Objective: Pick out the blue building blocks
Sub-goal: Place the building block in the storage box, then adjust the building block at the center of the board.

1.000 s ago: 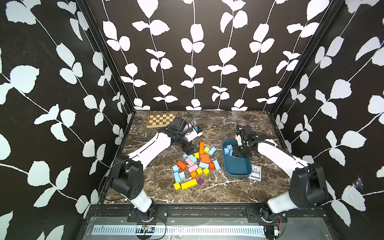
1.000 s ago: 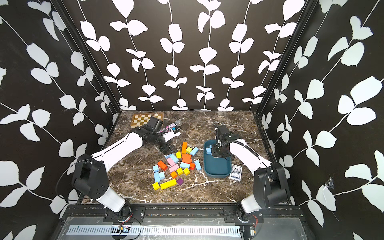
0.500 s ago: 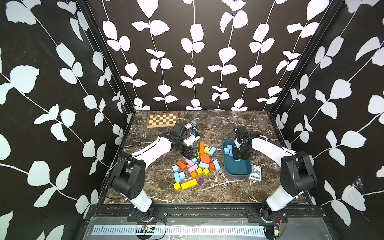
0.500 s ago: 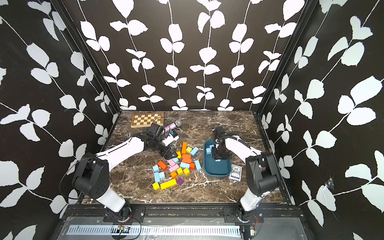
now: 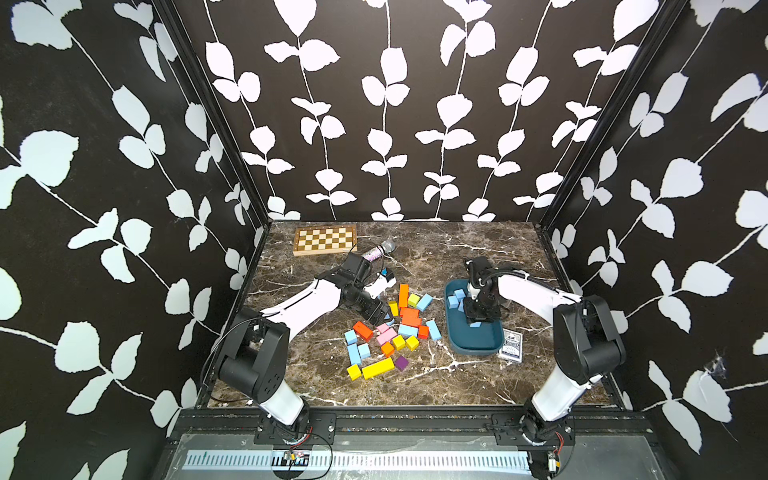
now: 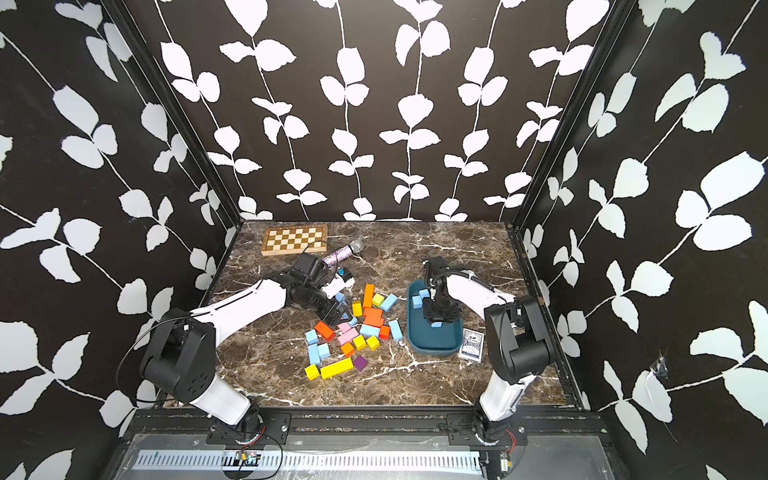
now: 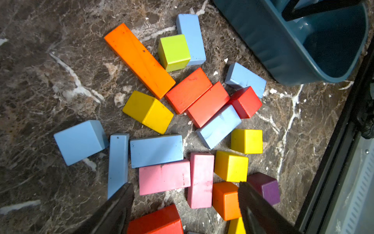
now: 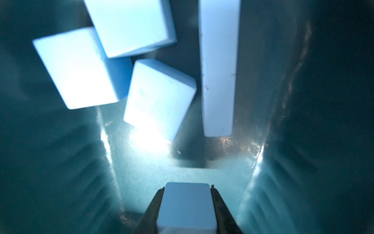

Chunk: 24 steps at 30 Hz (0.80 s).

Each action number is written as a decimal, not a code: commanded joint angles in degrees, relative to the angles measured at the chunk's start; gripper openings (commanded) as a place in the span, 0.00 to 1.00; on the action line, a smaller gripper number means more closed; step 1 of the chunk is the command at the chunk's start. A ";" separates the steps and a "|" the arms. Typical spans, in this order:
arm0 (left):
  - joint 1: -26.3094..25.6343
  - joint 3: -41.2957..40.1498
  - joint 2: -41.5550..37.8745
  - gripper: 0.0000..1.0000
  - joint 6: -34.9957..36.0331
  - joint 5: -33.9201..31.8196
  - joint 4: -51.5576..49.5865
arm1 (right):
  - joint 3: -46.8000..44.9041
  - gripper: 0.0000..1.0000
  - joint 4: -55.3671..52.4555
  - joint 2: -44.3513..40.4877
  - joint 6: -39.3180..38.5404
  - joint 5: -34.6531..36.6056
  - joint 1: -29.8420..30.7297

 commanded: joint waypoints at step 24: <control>-1.27 -3.11 -4.74 0.77 33.80 -13.54 -9.86 | 3.55 0.46 14.63 -10.76 7.46 -1.61 10.68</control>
